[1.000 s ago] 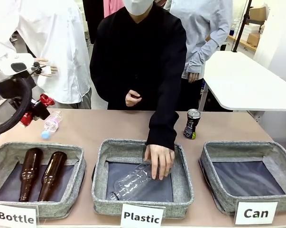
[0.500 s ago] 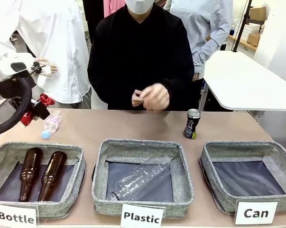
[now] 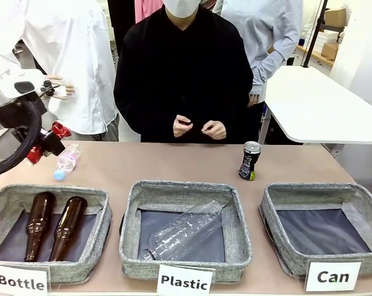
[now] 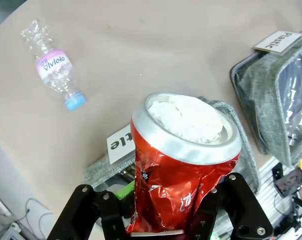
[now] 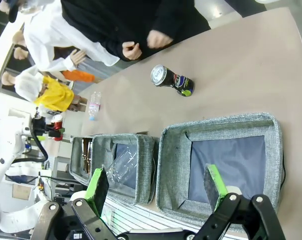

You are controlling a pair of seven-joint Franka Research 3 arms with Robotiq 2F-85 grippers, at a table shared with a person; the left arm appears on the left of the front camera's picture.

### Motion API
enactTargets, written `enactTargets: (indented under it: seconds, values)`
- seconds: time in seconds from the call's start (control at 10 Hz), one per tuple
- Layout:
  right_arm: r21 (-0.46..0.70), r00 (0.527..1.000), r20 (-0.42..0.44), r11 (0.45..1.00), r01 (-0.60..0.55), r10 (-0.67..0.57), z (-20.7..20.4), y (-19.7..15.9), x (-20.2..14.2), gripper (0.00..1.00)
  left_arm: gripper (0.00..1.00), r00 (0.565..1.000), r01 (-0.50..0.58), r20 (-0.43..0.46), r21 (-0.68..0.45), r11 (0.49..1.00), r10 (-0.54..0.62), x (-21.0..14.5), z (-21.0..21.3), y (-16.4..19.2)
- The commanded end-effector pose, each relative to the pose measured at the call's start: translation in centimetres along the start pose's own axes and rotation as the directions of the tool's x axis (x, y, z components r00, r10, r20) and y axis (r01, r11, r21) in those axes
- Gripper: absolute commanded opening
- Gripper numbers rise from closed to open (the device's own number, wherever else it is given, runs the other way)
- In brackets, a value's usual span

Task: Sort the can waste into the basket.
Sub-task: Pick up the can waste from the table and place it in the right Fabric basket.

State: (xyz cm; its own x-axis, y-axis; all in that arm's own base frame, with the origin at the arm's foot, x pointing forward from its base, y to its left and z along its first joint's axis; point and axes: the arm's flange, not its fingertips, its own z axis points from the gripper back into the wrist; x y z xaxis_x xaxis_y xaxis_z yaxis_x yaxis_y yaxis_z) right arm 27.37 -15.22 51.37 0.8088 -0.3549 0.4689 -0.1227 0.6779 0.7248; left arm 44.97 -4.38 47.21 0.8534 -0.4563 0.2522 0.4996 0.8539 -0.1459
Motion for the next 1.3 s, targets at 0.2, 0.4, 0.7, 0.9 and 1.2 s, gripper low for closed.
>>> enactTargets:
  seconds: [0.2,0.4,0.7,0.9,1.2]
  values:
    - [-0.019,0.996,-0.089,1.0,-0.012,0.01,3.4,0.7,0.7,1.0,0.0,0.969,0.195,0.192,-0.22,0.956,-0.154,1.0,2.2,-8.1]
    - [-0.058,0.989,-0.139,0.998,0.037,-0.045,6.1,-0.1,1.6,1.0,0.0,0.925,0.351,0.243,-0.25,0.902,-0.292,1.8,2.7,-15.8]
    - [-0.043,0.991,-0.131,0.998,-0.044,0.038,14.5,0.1,0.0,1.0,0.0,0.799,0.57,0.348,-0.178,0.802,-0.491,8.5,0.9,-29.2]
    - [-0.071,0.985,-0.129,0.99,-0.122,0.113,17.8,-0.7,-2.3,1.0,0.0,0.707,0.669,0.428,-0.146,0.729,-0.563,14.4,-2.0,-40.0]
    - [-0.07,0.989,-0.09,0.989,-0.128,0.121,19.8,-3.4,-4.8,1.0,0.0,0.638,0.765,0.375,-0.209,0.609,-0.673,19.5,-10.0,-56.1]
